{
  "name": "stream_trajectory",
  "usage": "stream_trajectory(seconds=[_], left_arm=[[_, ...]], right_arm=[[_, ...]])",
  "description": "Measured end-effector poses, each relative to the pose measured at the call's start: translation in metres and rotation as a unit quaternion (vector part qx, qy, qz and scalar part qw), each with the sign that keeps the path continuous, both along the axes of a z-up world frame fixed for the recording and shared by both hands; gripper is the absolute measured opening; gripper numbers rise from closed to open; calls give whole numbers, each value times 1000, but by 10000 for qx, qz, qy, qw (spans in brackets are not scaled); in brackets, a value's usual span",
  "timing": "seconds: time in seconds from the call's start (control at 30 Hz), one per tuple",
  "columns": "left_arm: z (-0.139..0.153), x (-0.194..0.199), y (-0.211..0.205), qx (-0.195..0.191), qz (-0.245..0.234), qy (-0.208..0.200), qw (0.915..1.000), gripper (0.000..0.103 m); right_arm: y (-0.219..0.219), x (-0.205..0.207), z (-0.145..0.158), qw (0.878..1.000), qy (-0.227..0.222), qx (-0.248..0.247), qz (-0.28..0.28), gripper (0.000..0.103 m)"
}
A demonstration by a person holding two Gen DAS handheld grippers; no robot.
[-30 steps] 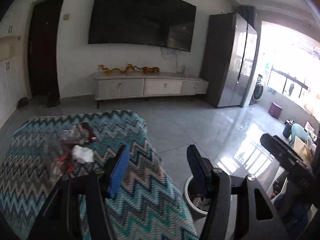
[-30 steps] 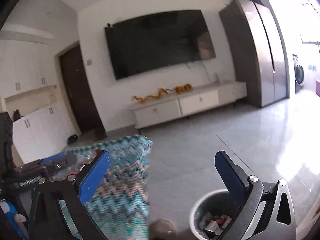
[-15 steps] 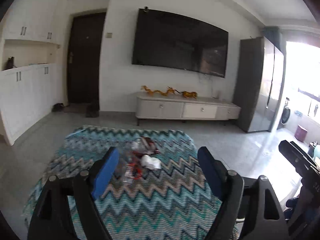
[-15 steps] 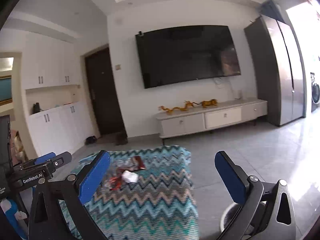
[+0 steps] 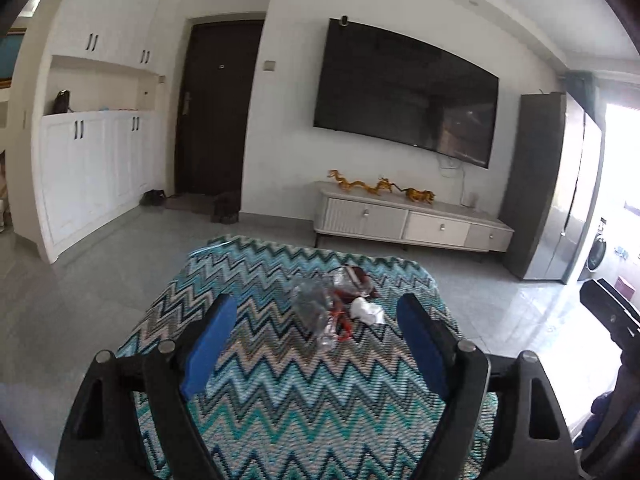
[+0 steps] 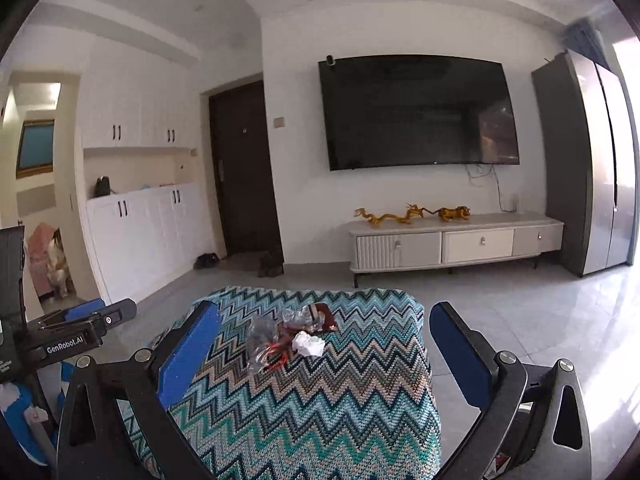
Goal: Collect trash
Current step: 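Return both tools to the ottoman trash pile, then grasp the clear bag with red string with the left tool while the right tool grasps the red wrapper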
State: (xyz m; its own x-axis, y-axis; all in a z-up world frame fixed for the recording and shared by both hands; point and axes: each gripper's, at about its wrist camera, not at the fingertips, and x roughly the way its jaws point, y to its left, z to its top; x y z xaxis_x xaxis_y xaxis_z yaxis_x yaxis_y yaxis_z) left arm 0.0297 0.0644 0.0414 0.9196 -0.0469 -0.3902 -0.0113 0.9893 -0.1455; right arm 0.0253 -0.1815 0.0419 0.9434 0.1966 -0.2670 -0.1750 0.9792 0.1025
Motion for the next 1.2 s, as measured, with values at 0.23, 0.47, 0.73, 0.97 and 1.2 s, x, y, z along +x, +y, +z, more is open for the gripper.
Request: stream_trajectory(seconds=[0.23,0.47,0.73,0.97,1.2], left_arm=[[-9,1,25,-158,220,49,9996,82],[-20,15,36,-233,181,170,9994,82],[-45,48,48,-316,123,611,9976,82],[-76,81,55,-380,-75,1052,9937,82],[-102,117,38,-289,-440,1390,9889,82]], right_arm=[[12,13,-6,9997,235,-99,31,103],[18,29,-17,9990,435,-106,37,103],[14,56,-41,9971,761,-33,-38,103],[7,83,-68,9942,1074,108,-8,103],[2,121,-98,9885,1472,292,181,101]])
